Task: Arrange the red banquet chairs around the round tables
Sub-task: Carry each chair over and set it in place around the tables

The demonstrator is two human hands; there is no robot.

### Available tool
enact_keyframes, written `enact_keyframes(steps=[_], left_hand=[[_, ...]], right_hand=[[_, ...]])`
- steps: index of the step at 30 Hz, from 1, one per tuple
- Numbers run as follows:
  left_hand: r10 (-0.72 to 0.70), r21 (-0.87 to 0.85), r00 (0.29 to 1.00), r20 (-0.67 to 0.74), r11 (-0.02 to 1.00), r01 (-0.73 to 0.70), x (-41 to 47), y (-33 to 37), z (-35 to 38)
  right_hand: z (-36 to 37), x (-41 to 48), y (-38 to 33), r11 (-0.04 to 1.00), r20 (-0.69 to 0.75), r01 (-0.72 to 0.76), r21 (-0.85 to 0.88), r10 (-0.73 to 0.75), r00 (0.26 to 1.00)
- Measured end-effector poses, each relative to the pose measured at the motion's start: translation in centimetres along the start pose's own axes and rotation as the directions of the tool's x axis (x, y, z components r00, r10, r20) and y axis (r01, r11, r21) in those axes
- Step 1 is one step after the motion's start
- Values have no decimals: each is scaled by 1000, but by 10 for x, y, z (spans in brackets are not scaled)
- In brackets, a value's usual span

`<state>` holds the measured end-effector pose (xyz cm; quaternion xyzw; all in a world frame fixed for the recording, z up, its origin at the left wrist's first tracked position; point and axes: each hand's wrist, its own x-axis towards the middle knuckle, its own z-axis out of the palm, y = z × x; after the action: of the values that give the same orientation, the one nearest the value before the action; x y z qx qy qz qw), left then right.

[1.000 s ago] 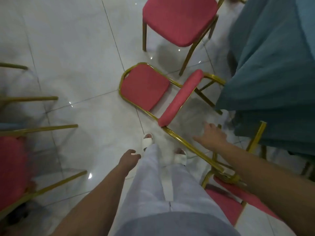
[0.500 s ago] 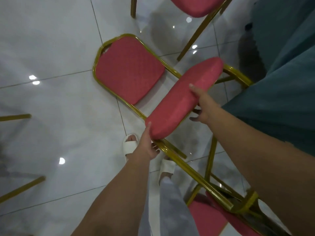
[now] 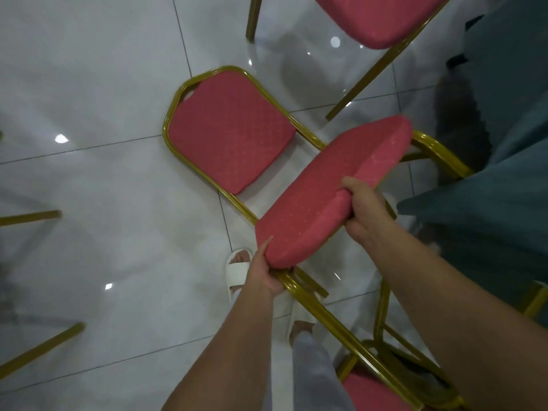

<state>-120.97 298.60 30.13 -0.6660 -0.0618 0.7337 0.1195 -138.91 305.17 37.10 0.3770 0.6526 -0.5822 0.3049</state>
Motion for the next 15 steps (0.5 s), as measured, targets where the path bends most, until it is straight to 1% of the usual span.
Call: enact_keyframes(steps=[2,5,10,13,15], left_hand=[[51,-50,999,-13,997,-52,-18,19,-5],[129,-81,992,-9,988,-129,-52,41,-11],[284,-153,959,21,948,-278,-104,61,-24],[406,-174,912,57,904,-391,-134,66,-23],[522,-174,848,88,847,-503,-145,60,-19]], right_hand=[[25,-17,-3,1000,22,6,5,-6,1000],[57,-45,-12,999,81,1,38,-4,997],[86,-90,-25,996,249,55,76,-72,966],[90,-107,-40,990,399,82,116,-122,909],[81,-109,-52,988,478,73,140,-132,868]])
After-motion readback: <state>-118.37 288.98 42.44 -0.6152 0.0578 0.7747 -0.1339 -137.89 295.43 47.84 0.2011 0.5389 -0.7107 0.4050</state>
